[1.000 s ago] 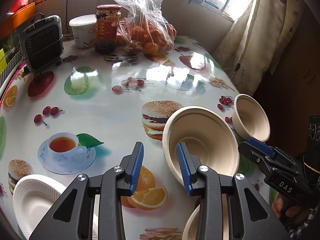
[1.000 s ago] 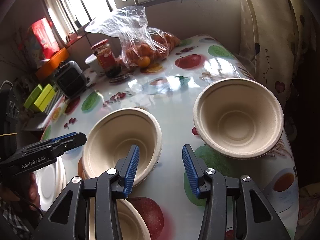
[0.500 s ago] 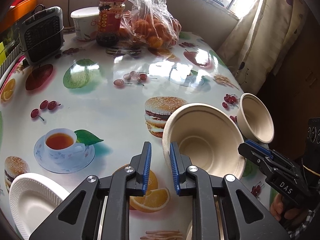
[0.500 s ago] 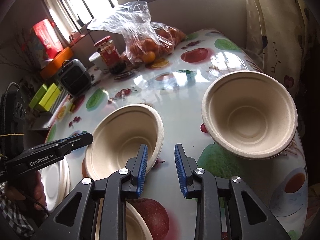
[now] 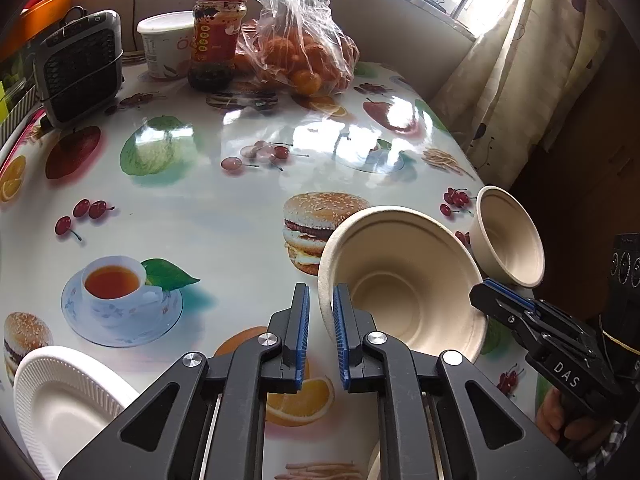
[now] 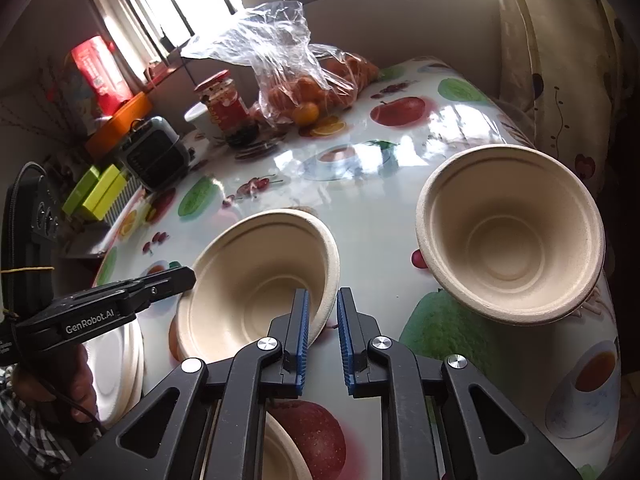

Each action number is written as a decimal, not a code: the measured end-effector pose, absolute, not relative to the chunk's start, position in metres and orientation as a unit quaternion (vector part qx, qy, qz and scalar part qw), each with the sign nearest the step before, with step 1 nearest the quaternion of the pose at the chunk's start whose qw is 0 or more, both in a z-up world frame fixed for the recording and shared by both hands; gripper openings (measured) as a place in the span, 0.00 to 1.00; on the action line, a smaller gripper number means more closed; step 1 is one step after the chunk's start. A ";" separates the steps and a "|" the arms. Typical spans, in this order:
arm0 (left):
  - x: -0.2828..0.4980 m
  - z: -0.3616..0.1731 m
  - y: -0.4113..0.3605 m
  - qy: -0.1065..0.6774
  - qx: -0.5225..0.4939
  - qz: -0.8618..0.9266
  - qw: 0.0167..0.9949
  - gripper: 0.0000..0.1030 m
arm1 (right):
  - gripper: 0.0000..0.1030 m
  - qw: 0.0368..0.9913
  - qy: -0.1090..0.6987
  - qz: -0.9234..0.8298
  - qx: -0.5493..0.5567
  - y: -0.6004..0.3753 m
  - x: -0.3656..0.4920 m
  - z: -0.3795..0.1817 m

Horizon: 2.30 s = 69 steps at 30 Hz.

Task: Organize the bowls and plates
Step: 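Close the right gripper on a tan bowl rim while the left gripper grasps another bowl, then carry the held tan bowls with both grippers toward the plate stack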

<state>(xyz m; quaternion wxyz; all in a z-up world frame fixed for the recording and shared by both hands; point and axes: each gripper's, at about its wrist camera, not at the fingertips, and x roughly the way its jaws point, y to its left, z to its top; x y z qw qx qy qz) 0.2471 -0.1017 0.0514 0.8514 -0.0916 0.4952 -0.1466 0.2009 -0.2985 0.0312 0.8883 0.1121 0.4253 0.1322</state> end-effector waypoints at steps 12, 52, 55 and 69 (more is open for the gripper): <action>0.248 0.052 -0.104 0.493 -0.093 -0.150 0.852 0.07 | 0.12 0.887 0.427 0.131 0.117 -0.301 0.203 0.030; 0.214 0.089 -0.103 0.452 -0.097 -0.176 0.869 0.07 | 0.12 0.906 0.379 0.130 0.136 -0.310 0.155 0.068; 0.207 0.094 -0.102 0.447 -0.097 -0.181 0.871 0.07 | 0.12 0.908 0.375 0.127 0.136 -0.309 0.146 0.072; 0.175 0.100 -0.101 0.440 -0.089 -0.197 0.871 0.07 | 0.12 0.914 0.362 0.118 0.143 -0.306 0.103 0.078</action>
